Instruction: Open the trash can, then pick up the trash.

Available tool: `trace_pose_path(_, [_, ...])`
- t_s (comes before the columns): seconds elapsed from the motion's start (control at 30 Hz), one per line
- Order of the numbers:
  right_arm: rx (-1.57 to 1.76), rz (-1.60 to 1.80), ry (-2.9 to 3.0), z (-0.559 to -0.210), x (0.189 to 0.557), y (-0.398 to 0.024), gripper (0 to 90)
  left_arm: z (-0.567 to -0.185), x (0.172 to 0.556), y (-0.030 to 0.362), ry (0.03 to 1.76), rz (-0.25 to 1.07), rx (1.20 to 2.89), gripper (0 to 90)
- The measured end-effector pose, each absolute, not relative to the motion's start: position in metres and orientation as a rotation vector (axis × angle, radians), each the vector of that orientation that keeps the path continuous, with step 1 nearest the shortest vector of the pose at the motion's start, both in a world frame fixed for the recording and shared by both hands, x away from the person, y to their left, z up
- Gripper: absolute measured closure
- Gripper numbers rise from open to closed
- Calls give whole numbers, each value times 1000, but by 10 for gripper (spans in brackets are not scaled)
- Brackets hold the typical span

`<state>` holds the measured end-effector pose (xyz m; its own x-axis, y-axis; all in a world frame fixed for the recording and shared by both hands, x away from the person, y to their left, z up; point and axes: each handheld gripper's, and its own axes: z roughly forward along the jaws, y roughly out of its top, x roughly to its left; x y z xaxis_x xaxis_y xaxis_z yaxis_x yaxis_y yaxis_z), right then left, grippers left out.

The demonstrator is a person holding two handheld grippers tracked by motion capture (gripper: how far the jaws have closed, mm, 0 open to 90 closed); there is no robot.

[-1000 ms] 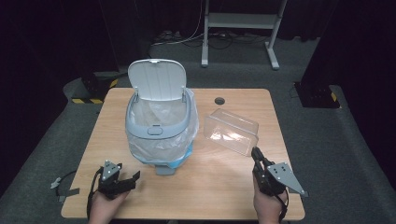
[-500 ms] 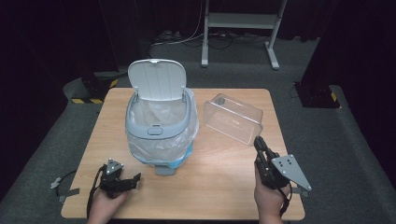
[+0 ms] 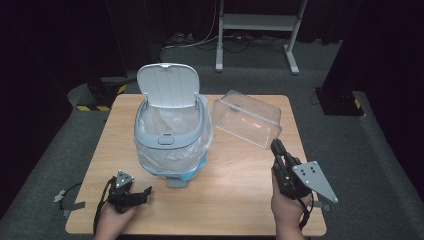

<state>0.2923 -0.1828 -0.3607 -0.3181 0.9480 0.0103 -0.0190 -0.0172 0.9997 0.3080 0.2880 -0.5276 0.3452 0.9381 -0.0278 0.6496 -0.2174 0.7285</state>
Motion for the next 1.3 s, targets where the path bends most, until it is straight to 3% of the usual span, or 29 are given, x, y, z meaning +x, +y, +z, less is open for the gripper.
trace_pose_path(0.63, [947, 1517, 1399, -326, 295, -161, 861, -528, 309, 289, 1368, 552, 1958, 141])
trace_pose_path(1.3, [825, 1524, 1510, -312, 316, -101, 860, -527, 308, 290, 1368, 541, 1948, 143])
